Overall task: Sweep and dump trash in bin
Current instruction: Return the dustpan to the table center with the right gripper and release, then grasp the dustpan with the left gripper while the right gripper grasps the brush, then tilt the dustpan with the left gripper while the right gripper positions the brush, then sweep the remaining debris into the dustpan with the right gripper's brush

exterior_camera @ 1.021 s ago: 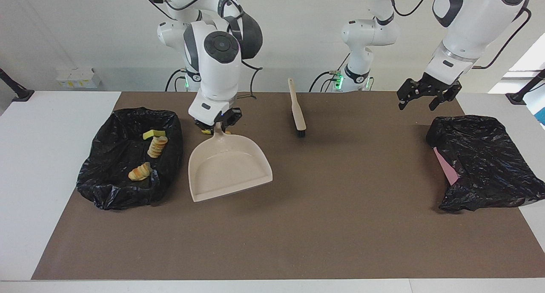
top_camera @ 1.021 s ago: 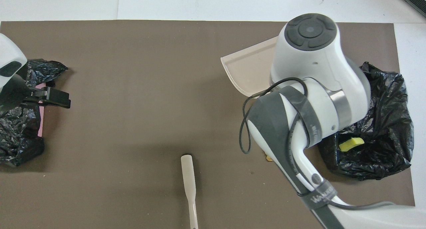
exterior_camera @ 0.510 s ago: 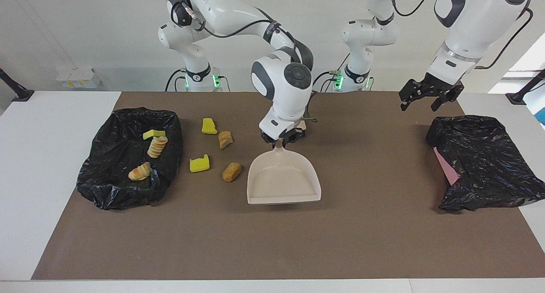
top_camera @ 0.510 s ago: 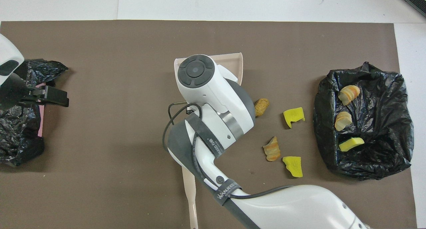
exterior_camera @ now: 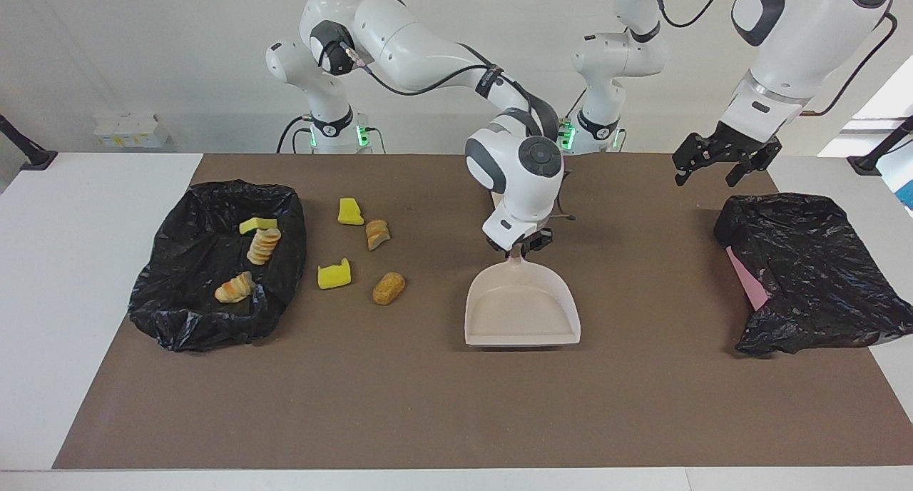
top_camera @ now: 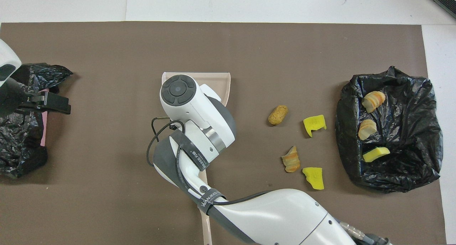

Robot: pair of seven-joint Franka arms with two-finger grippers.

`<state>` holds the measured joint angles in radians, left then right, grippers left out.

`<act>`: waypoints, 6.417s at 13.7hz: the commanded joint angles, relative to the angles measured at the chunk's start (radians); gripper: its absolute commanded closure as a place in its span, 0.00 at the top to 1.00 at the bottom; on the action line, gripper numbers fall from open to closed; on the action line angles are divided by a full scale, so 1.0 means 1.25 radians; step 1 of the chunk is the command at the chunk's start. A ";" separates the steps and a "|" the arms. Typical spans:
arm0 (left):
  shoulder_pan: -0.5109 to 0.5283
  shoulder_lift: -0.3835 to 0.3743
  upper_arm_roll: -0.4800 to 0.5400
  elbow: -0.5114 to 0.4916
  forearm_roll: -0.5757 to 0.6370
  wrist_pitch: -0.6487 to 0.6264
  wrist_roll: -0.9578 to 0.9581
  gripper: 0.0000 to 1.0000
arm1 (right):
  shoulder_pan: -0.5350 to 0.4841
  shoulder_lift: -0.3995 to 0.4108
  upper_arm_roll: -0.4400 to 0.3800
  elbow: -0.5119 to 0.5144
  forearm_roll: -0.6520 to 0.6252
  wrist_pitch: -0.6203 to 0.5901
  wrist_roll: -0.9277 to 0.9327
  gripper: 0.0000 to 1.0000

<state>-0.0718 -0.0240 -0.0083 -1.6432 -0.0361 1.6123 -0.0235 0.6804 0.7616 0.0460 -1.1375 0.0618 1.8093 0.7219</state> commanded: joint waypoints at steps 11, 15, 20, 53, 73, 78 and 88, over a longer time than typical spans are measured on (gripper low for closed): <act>0.010 -0.010 -0.007 -0.014 0.008 0.034 0.014 1.00 | -0.003 -0.112 -0.005 -0.077 0.035 -0.004 0.024 0.88; 0.008 -0.009 -0.007 -0.014 0.008 0.038 0.011 1.00 | 0.056 -0.297 -0.004 -0.302 0.032 -0.001 0.051 0.90; -0.001 0.000 -0.008 -0.013 0.008 0.054 0.009 1.00 | 0.145 -0.486 -0.001 -0.583 0.034 0.073 0.068 0.97; -0.390 0.166 -0.014 -0.285 -0.033 0.425 -0.226 0.00 | 0.168 -0.774 -0.002 -0.979 0.027 0.127 0.436 0.00; -0.307 0.081 -0.009 -0.292 0.070 0.288 0.530 0.00 | -0.025 -0.949 0.001 -1.225 -0.045 -0.033 0.461 0.00; -0.318 0.006 -0.011 -0.426 0.100 0.353 0.635 0.00 | -0.044 -0.921 0.001 -1.236 -0.031 0.084 0.411 0.00; -0.389 0.025 -0.014 -0.439 0.101 0.437 0.654 0.00 | -0.130 -0.625 -0.005 -0.916 0.043 0.193 0.193 0.00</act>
<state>-0.5448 0.0165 -0.0377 -2.1677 0.0675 2.1152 0.7892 0.5211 -0.0880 0.0327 -2.3554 0.0590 2.0601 1.0022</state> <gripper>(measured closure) 0.670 0.731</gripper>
